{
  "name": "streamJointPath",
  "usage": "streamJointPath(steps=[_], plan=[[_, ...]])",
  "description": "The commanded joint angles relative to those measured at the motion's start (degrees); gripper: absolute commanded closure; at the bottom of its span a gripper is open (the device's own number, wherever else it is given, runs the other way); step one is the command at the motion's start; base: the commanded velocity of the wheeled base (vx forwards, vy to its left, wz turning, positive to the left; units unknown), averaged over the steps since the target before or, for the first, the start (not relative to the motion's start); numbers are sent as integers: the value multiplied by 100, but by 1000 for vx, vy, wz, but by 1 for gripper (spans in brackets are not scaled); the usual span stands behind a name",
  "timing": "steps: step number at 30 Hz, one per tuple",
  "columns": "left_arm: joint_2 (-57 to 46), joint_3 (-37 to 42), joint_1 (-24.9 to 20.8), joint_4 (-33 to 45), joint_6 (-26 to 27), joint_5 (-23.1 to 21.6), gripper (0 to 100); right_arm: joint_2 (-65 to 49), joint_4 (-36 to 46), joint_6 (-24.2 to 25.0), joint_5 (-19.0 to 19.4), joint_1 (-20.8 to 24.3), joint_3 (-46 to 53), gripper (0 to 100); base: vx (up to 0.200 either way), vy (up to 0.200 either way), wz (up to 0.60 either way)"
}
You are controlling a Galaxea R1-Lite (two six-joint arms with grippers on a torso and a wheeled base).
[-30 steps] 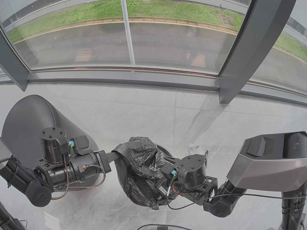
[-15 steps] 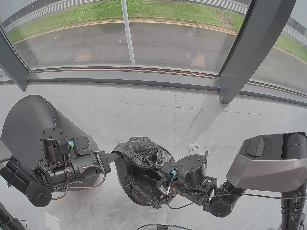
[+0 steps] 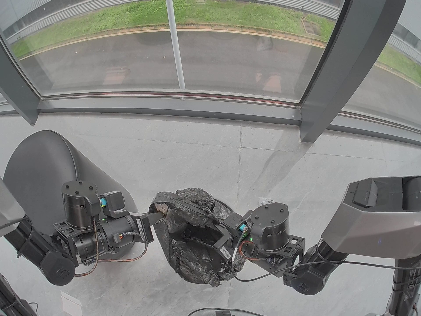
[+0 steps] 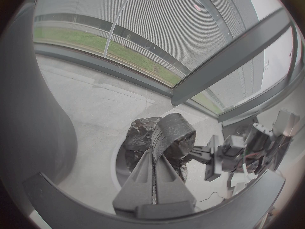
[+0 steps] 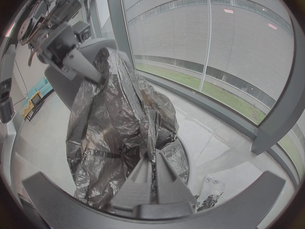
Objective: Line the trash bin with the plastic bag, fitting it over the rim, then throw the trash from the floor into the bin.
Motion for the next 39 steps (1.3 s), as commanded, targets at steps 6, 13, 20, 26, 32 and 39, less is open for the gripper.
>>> streamJointPath(steps=[6,13,20,26,32,39], plan=[[302,63,3,2,425,192,100,-103,-28,8,0,-110,4,100,0,0,0],[355,72,135,10,803,359,100,-103,-45,26,0,-197,22,100,0,0,0],[364,99,232,28,1322,737,100,-77,-54,43,9,-197,57,100,0,0,0],[531,99,249,37,1568,948,100,-33,-54,52,9,-197,57,100,0,0,0],[645,134,249,37,1840,1009,100,-41,-54,52,9,-197,66,100,0,0,0],[847,151,372,-7,2209,1273,100,-24,-54,122,9,-197,57,100,0,0,0]])
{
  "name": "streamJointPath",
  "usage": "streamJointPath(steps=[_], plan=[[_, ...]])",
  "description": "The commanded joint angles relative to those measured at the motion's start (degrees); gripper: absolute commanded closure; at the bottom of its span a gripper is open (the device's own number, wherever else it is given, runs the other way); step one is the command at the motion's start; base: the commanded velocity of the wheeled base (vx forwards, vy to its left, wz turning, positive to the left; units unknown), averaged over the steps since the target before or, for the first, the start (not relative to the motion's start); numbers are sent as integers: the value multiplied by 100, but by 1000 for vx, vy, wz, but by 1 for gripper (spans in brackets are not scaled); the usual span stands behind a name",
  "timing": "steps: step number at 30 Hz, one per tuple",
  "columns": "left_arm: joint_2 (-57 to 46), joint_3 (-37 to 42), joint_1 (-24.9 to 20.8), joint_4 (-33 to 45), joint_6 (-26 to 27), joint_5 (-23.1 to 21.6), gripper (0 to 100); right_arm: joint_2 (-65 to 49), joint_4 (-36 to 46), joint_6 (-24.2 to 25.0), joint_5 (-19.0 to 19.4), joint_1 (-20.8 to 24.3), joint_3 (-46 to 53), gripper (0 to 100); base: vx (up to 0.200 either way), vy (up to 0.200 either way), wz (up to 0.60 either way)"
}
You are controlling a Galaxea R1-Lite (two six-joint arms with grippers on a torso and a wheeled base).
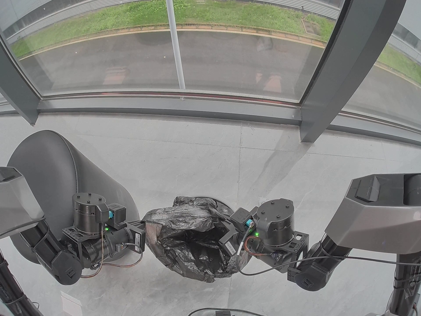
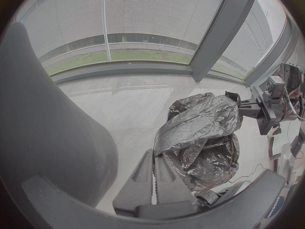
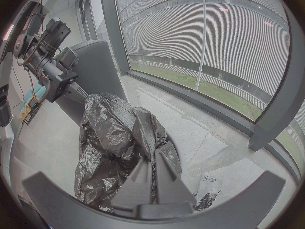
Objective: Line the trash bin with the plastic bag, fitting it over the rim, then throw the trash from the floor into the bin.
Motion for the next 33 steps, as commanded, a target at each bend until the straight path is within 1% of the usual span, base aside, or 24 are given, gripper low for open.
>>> streamJointPath(steps=[1,3,5,6,8,12,16,22,29,33], plan=[[206,-35,86,-16,32,15,100,26,-2,8,-8,6,2,100,0,0,0],[215,-52,121,-51,32,15,100,26,-2,8,1,-2,-7,100,0,0,0],[232,-52,218,-350,76,-20,100,26,-2,8,-8,6,-15,100,0,0,0],[232,-52,218,-367,76,-20,100,26,-2,8,1,6,-15,100,0,0,0],[303,18,218,-640,102,-47,100,35,-2,8,-8,6,-24,100,0,0,0],[461,-26,218,-798,120,-3,100,26,-2,8,1,24,-59,100,0,0,0],[654,-70,236,-1062,348,6,100,26,-2,8,1,24,-59,100,0,0,0],[909,-70,236,-1475,401,182,100,79,-195,8,-8,24,-77,100,0,0,0],[891,-17,297,-1598,348,129,100,105,-221,8,-8,24,-68,100,0,0,0],[927,176,271,-2072,375,33,100,97,-221,8,-8,24,-68,100,0,0,0]])
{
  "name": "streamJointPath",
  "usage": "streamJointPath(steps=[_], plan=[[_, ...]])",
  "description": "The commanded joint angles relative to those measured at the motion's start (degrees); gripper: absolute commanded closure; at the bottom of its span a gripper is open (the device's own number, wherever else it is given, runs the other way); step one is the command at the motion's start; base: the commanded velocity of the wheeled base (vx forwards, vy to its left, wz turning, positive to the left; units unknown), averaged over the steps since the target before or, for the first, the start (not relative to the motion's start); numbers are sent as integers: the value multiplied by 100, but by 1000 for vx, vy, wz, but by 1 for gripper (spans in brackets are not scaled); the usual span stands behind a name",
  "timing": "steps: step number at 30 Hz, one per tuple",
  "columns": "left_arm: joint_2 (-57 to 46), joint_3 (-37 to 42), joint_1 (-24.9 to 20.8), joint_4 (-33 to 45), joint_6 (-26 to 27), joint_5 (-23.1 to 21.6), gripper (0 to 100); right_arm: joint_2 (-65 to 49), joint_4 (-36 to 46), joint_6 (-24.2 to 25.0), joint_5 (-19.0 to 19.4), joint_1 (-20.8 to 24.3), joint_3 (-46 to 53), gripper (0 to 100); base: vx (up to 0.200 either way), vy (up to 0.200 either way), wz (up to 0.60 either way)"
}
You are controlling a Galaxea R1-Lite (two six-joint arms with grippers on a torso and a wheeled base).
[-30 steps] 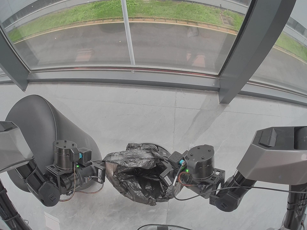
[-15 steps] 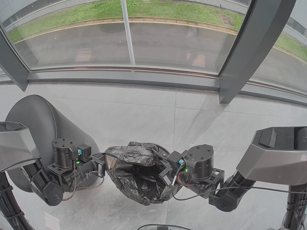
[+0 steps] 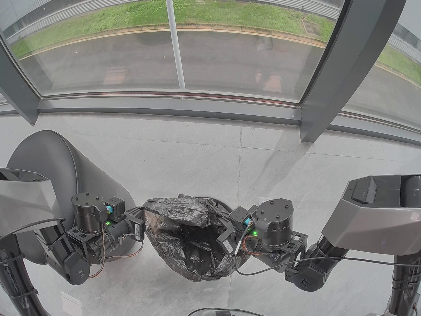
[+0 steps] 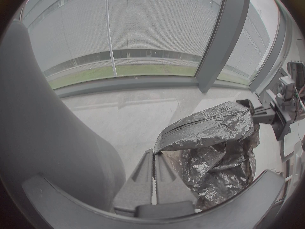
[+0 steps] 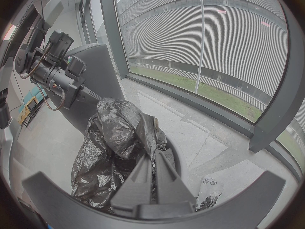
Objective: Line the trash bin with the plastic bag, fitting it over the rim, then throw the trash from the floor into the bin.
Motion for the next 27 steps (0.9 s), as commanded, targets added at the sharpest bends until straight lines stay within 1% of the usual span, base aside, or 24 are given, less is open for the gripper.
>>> streamJointPath(steps=[1,2,5,13,19,27], plan=[[62,161,-21,-257,21,-69,100,9,-2,-3,-1,2,1,100,0,0,0],[133,248,-38,-626,30,-86,100,9,-11,-3,-1,2,1,100,0,0,0],[353,328,-56,-1074,48,-69,100,9,-11,-3,-1,2,1,100,0,0,0],[353,319,-74,-1074,48,-78,100,9,-20,-3,-1,2,10,100,0,0,0],[335,336,-258,-1074,39,-25,100,0,-20,-3,-1,2,19,100,0,0,0],[291,284,-302,-1074,-67,-7,100,0,-20,-3,-1,2,19,100,0,0,0]])
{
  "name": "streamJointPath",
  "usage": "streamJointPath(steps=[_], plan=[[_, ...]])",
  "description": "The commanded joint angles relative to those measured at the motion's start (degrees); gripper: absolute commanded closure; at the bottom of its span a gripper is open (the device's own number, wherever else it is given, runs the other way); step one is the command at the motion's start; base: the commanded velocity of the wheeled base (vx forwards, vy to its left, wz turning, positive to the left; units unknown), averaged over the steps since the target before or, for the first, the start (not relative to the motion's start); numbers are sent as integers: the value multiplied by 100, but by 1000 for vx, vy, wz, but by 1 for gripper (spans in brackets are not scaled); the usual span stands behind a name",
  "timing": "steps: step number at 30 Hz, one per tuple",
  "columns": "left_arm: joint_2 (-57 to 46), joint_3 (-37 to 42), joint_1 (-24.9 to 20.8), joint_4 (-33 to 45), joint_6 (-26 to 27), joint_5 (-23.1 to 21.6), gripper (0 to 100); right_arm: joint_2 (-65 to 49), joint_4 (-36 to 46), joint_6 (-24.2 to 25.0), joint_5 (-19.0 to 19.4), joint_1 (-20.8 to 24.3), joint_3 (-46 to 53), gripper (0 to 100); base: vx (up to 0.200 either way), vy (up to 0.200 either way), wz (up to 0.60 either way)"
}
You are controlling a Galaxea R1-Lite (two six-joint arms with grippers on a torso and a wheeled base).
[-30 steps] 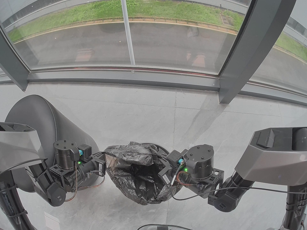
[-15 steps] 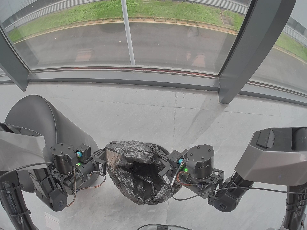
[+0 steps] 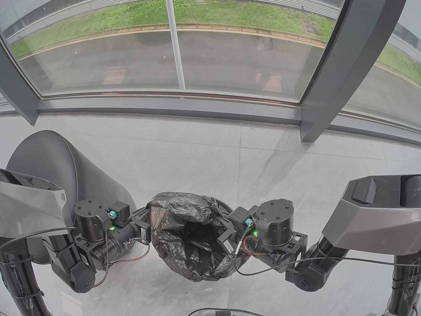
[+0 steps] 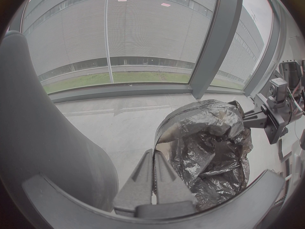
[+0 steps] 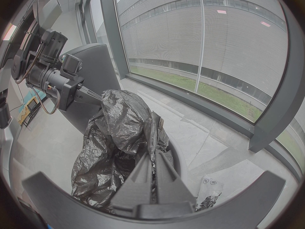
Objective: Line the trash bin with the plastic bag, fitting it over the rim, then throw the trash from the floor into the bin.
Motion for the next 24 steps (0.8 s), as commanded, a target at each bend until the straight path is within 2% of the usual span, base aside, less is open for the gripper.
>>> streamJointPath(steps=[1,7,8,16,24], plan=[[-44,-31,-27,-10,-38,43,100,3,-1,-3,0,4,-3,100,0,0,0],[-44,-40,-27,-1,-91,70,100,3,-1,-3,0,4,-3,100,0,0,0],[-44,-48,-35,-1,-82,149,0,3,-1,-3,0,4,-3,100,0,0,0],[-52,4,-62,-10,-3,166,0,-6,-1,-3,0,4,6,100,0,0,0],[18,66,-62,-10,331,184,0,-59,-1,5,0,-13,6,100,0,0,0]])
